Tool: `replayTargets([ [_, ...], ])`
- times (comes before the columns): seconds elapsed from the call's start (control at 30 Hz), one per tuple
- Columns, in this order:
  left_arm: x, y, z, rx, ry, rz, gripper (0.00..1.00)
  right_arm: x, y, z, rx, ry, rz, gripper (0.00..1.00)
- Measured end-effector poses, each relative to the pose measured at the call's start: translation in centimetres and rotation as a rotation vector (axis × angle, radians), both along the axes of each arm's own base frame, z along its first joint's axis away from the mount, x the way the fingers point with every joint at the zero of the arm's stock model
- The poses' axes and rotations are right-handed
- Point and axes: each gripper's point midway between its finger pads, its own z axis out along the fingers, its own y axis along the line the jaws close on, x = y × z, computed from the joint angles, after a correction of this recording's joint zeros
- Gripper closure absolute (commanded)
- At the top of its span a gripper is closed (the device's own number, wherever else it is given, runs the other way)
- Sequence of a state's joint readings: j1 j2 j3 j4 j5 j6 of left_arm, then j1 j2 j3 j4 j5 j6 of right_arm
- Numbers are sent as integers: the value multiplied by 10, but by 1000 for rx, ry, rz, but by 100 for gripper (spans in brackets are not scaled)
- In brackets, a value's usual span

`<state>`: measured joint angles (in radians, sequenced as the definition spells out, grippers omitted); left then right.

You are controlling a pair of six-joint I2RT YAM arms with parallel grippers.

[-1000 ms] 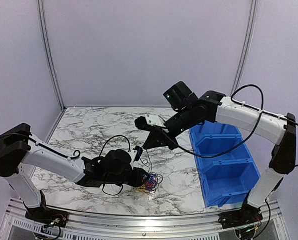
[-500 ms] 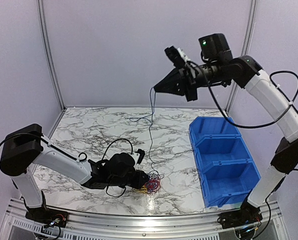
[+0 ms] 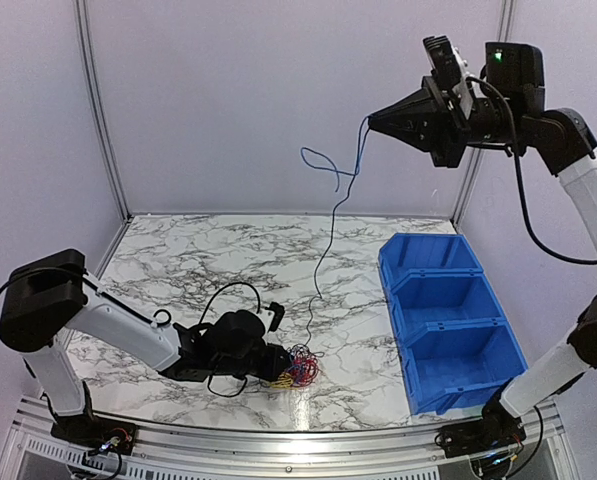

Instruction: Untangle the cables

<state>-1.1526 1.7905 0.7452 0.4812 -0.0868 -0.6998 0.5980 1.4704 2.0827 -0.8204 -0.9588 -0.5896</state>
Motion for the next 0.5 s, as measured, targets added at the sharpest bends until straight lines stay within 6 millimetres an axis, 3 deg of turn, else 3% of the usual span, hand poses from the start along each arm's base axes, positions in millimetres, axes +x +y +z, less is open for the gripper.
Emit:
replayTargets([
  [0.07, -3, 6, 5, 4, -17, -10, 68, 4, 1, -15, -14, 30, -13, 100],
  [0.17, -6, 19, 31, -12, -85, -17, 52, 17, 6, -55, -62, 112, -44, 100],
  [0.27, -4, 33, 86, -90, -202, 0, 41, 32, 13, -98, -115, 194, -74, 100],
  [0.37, -1, 48, 154, -200, -334, 25, 38, 43, 17, -141, -171, 270, -106, 100],
  [0.43, -1, 61, 189, -251, -409, 47, 37, 48, 17, -162, -199, 295, -127, 100],
  [0.5, -1, 72, 212, -267, -463, 65, 37, 50, 19, -180, -223, 309, -143, 100],
])
